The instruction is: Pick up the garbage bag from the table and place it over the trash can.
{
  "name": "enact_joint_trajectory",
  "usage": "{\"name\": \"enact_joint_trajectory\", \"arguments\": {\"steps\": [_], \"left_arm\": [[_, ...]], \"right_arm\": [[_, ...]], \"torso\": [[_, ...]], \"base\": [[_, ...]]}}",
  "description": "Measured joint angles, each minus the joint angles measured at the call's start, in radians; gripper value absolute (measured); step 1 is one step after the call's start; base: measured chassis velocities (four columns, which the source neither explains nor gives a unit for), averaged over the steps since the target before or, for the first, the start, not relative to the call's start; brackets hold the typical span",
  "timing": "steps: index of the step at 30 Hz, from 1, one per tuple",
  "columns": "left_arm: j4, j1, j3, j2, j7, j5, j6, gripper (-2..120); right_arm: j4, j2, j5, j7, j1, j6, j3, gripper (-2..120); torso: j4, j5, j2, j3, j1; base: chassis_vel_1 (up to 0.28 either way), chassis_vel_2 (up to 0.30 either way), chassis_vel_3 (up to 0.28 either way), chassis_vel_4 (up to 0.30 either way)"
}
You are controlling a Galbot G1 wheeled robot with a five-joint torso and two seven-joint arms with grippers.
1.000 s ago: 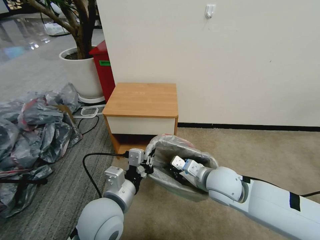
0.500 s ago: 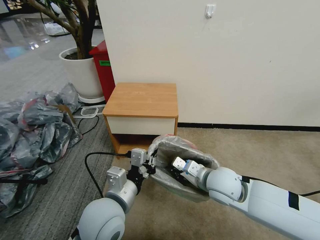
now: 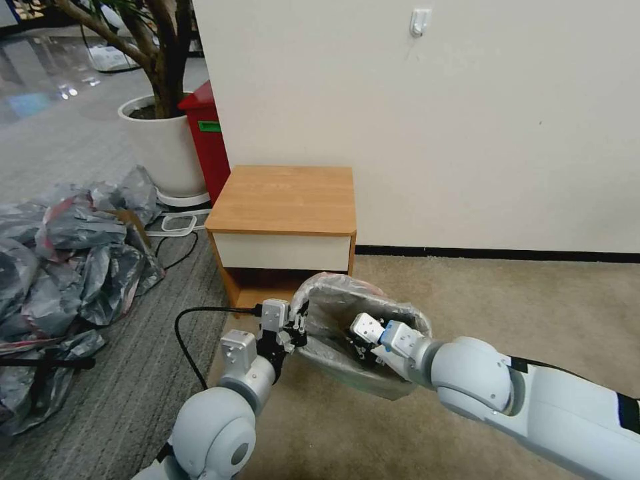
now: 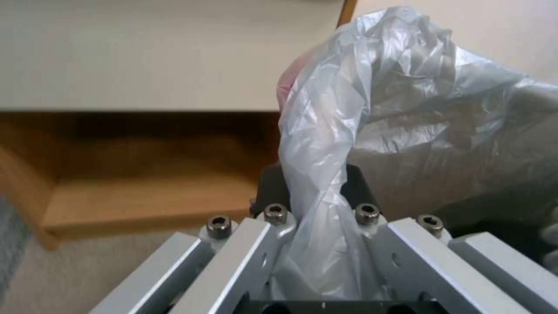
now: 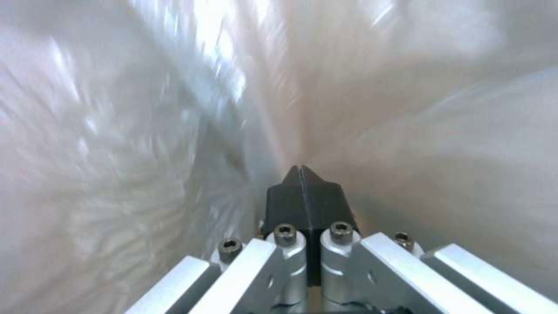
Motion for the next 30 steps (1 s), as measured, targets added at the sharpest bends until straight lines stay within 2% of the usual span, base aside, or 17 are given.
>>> {"name": "enact_joint_trajectory", "arguments": {"steps": [3,5,7,9,11,12,14,15,16,18,19,20,22,23,27,28,30], "left_arm": [[0.026,0.0,-0.001,-0.009,-0.002,-0.021,-0.014,5],[0.071,0.006,-0.014,-0.022,-0.011,-0.074,-0.036,5],[0.076,0.008,-0.017,-0.023,-0.015,-0.083,-0.037,5],[0.097,0.037,-0.049,-0.035,-0.043,-0.15,-0.04,5],[0.099,0.047,-0.057,-0.038,-0.048,-0.159,-0.041,5],[0.102,0.07,-0.072,-0.044,-0.057,-0.175,-0.042,5],[0.1,0.11,-0.09,-0.047,-0.063,-0.193,-0.043,5],[0.1,0.11,-0.09,-0.047,-0.063,-0.193,-0.043,5],[0.093,0.141,-0.096,-0.045,-0.065,-0.203,-0.043,5],[0.08,0.175,-0.101,-0.04,-0.066,-0.209,-0.043,5],[0.067,0.201,-0.101,-0.039,-0.067,-0.212,-0.043,5],[0.067,0.201,-0.101,-0.039,-0.067,-0.212,-0.043,5],[0.056,0.224,-0.094,-0.041,-0.068,-0.211,-0.043,5],[0.046,0.241,-0.08,-0.042,-0.078,-0.209,-0.046,5],[0.026,0.256,-0.049,-0.046,-0.105,-0.203,-0.052,5],[0.018,0.257,-0.035,-0.046,-0.114,-0.2,-0.052,5],[0.014,0.257,-0.025,-0.044,-0.122,-0.197,-0.052,5]], "right_arm": [[0.029,-0.01,0.029,0.0,-0.036,0.001,0.054,0],[0.089,-0.03,0.075,0.001,-0.138,0.015,0.18,0],[0.101,-0.035,0.078,0.005,-0.163,0.027,0.204,0],[0.156,-0.053,0.077,0.091,-0.301,0.148,0.29,0],[0.167,-0.05,0.074,0.124,-0.332,0.172,0.311,0],[0.19,-0.014,0.049,0.195,-0.429,0.219,0.387,0],[0.21,0.066,-0.014,0.24,-0.559,0.255,0.504,0],[0.21,0.066,-0.014,0.24,-0.559,0.255,0.504,0],[0.221,0.154,-0.098,0.245,-0.684,0.283,0.607,0],[0.225,0.254,-0.202,0.236,-0.825,0.338,0.7,6],[0.22,0.353,-0.307,0.208,-0.947,0.433,0.774,12],[0.22,0.353,-0.307,0.208,-0.947,0.433,0.774,12],[0.208,0.447,-0.397,0.162,-1.05,0.527,0.827,21],[0.194,0.533,-0.465,0.132,-1.133,0.609,0.856,27],[0.165,0.621,-0.523,0.116,-1.237,0.719,0.88,39],[0.152,0.63,-0.528,0.12,-1.262,0.752,0.881,45],[0.144,0.63,-0.529,0.128,-1.272,0.77,0.881,48]], "torso": [[0.0001,0.0,0.0,0.0,0.0],[0.0,0.0,0.0,0.0,0.0],[0.0001,-0.0001,0.0,0.0,0.0],[-0.0002,-0.0002,0.0,0.0,0.0],[-0.0002,-0.0002,0.0,0.0,0.0],[0.0004,-0.0003,0.0,0.0,0.0],[0.0004,0.0,0.0,0.0,0.0],[0.0004,0.0,0.0,0.0,0.0],[0.0006,-0.0001,0.0,0.0,0.0],[-0.0002,0.0002,0.0,0.0,0.0],[-0.0001,-0.0004,0.0,0.0,0.0],[-0.0001,-0.0004,0.0,0.0,0.0],[-0.0002,-0.0001,0.0,0.0,0.0],[-0.0002,-0.0003,0.0,0.0,0.0],[-0.0002,-0.0004,0.0,0.0,0.0],[-0.0002,-0.0003,0.0,0.0,0.0],[-0.0001,-0.0003,0.0,0.0,0.0]], "base": [[0.0,0.0,0.0,0.0],[0.0,0.0,0.0,0.0],[0.0,0.0,0.0,0.0],[0.0,0.0,0.0,0.0],[0.0,0.0,0.0,0.0],[0.0,0.0,0.0,0.0],[0.0,0.0,0.0,0.0],[0.0,0.0,0.0,0.0],[0.0,0.0,0.0,0.0],[0.0,0.0,0.0,0.0],[0.0,0.0,0.0,0.0],[0.0,0.0,0.0,0.0],[0.0,0.0,0.0,0.0],[0.0,0.0,0.0,0.0],[0.0,0.0,0.0,0.0],[0.0,0.0,0.0,0.0],[0.0,0.0,0.0,0.0]]}}
